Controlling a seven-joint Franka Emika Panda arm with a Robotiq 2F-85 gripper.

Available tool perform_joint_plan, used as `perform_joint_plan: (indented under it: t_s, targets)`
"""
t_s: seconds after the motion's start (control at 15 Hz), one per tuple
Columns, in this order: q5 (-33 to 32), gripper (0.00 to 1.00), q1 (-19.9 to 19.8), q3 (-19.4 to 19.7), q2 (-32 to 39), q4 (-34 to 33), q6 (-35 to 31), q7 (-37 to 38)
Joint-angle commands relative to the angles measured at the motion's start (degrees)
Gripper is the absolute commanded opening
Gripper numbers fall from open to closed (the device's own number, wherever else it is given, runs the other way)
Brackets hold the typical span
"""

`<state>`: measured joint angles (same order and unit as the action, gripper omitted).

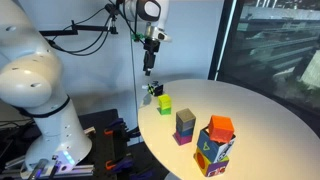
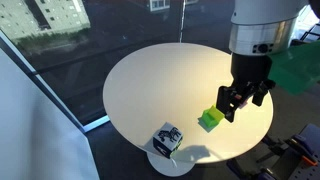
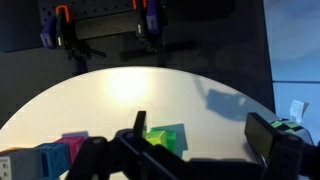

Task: Put the grey block on the yellow block

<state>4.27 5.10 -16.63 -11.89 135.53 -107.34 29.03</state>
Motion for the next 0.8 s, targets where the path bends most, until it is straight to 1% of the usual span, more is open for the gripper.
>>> perform_joint_plan:
  t_s: [0.0,0.33,0.73]
  targets:
    - [-0.2,1.00,1.3,1.3,0.1,-0.1,0.1,0.2]
    - [-0.5,1.00,1.1,1.5,0.2,-0.3,-0.3,0.5]
    - [-0.1,1.00,-0.1,4.5,0.7,-1.6,-1.3,0.3]
